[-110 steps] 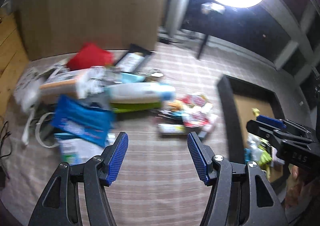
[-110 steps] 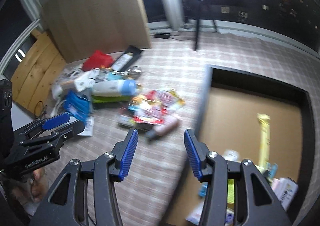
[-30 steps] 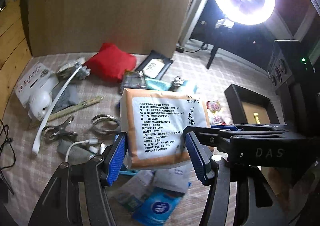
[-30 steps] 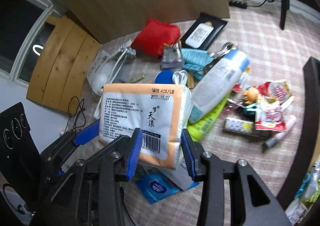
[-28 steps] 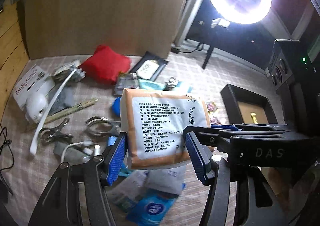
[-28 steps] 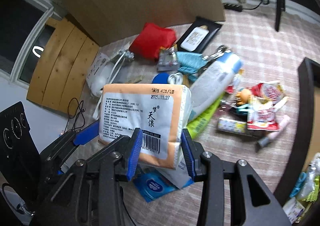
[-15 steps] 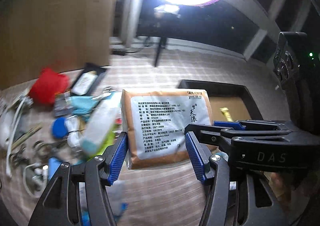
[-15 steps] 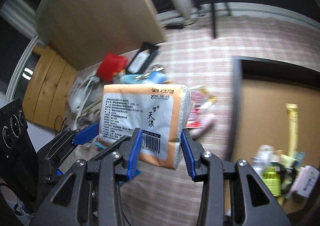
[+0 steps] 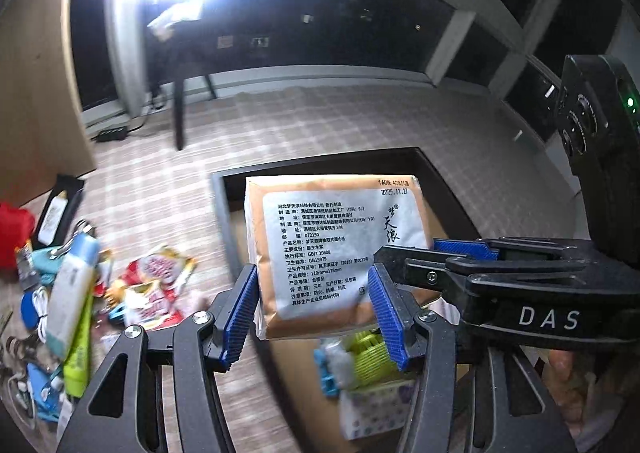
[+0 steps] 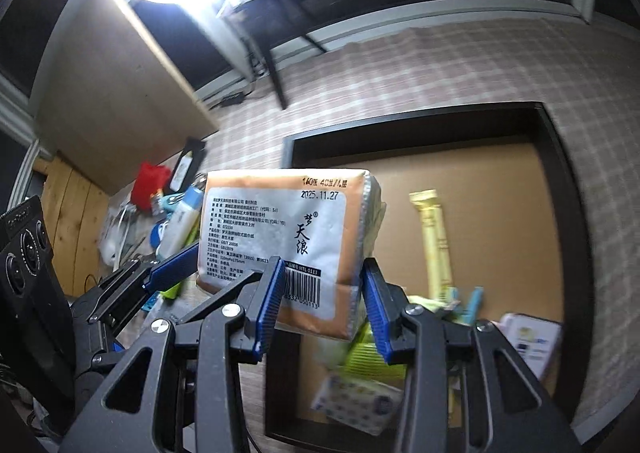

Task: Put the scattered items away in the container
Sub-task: 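Carry the tissue pack to the tray and release it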

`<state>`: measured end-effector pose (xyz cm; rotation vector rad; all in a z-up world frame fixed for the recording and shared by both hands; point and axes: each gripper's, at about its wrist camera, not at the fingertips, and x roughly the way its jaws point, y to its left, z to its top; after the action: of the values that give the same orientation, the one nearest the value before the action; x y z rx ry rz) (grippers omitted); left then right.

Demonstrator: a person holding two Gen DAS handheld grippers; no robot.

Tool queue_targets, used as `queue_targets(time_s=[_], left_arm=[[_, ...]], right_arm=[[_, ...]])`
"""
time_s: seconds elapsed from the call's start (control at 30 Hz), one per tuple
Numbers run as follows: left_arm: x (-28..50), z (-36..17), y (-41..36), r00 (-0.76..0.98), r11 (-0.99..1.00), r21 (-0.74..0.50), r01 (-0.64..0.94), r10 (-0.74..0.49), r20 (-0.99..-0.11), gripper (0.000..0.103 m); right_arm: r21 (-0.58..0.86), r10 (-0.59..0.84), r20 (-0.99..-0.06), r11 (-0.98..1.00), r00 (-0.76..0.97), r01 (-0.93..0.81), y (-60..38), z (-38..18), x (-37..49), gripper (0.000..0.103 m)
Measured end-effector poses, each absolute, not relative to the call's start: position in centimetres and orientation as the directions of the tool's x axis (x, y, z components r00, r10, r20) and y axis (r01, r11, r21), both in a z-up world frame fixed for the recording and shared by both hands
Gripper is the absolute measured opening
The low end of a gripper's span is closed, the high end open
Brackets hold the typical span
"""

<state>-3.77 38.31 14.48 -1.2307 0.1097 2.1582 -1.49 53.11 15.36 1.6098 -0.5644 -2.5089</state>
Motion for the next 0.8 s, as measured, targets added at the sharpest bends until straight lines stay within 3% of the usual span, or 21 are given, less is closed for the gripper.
queue_targets(time_s=[0.1, 0.23, 0.43, 0.8], left_arm=[[-3.6, 14.5, 39.9, -0.352, -0.780, -0.218, -0.586, 0.487, -0.799, 0.052], [-3.7, 14.8, 40.6, -0.379, -0.800, -0.208, -0.563, 0.473, -0.796, 0.067], [-4.0, 15.0, 39.4, -0.400, -0.824, -0.208, -0.526, 0.456, -0.795, 0.067], [-5.3, 14.6, 31.8, -0.453, -0.898, -0.177, -0.404, 0.364, -0.814, 0.067]], right_arm=[[0.355, -0.272, -0.854, -0.928, -0.443, -0.116, 54.7, 15.7, -1.1, 0.040], [0.348, -0.260, -0.851, -0.930, -0.457, -0.117, 56.3, 16.0, -1.0, 0.042], [0.313, -0.220, -0.844, -0.942, -0.490, -0.117, 56.8, 16.5, -1.1, 0.054], [0.332, -0.291, -0.842, -0.943, -0.455, -0.011, 52.0, 15.3, -3.1, 0.054]])
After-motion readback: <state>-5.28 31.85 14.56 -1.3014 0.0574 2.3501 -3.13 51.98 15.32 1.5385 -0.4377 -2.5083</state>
